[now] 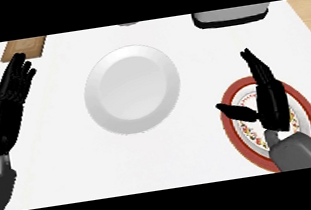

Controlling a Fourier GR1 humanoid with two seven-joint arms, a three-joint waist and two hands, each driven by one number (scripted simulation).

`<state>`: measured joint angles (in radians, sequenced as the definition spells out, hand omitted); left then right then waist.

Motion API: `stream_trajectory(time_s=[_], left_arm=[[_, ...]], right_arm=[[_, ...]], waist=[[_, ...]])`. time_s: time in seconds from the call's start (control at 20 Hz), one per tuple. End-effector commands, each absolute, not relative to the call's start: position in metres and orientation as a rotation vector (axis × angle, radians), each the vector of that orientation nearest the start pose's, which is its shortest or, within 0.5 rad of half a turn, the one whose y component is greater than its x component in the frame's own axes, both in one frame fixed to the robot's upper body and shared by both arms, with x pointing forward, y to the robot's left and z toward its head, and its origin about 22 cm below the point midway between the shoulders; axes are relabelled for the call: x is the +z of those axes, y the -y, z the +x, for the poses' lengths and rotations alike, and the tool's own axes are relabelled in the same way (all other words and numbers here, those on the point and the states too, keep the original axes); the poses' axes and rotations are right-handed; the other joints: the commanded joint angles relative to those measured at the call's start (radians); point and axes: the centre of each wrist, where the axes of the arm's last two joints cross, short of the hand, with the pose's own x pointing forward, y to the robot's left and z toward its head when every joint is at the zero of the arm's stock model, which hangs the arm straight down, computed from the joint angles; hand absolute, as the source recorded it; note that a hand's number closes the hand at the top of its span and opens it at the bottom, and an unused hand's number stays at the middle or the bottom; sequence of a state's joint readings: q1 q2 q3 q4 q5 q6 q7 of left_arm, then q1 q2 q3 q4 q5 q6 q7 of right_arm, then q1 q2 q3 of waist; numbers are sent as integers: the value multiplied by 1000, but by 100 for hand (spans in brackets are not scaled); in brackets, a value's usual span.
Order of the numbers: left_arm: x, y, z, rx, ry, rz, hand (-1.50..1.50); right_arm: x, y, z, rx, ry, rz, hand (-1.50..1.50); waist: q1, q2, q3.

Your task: Pick the lemon from the plate and place it in the plate

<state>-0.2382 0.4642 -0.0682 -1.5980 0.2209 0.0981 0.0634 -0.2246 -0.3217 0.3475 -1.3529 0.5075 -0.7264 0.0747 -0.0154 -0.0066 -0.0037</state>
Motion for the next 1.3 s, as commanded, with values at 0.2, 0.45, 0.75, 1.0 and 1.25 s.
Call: stream_trajectory(time_s=[0.2, 0.45, 0.75, 1.0, 1.25], left_arm=[[109, -291, 296, -217, 1743, 172, 0], [101, -280, 289, -244, 1749, 140, 0], [111, -277, 293, -250, 1753, 133, 0], [102, -295, 297, -236, 1759, 130, 0], [108, -283, 287, -224, 1751, 151, 0]], right_arm=[[22, 256, 284, 680, 1185, -1123, -150], [44, 239, 286, 805, 848, -1064, -150], [103, 210, 299, 825, 671, -1023, -150], [84, 213, 301, 814, 619, -1056, -150], [73, 251, 297, 820, 489, -1121, -150]], waist=[[-15, -9, -7], [7, -7, -3], [15, 2, 2], [17, 7, 3], [18, 4, 4]])
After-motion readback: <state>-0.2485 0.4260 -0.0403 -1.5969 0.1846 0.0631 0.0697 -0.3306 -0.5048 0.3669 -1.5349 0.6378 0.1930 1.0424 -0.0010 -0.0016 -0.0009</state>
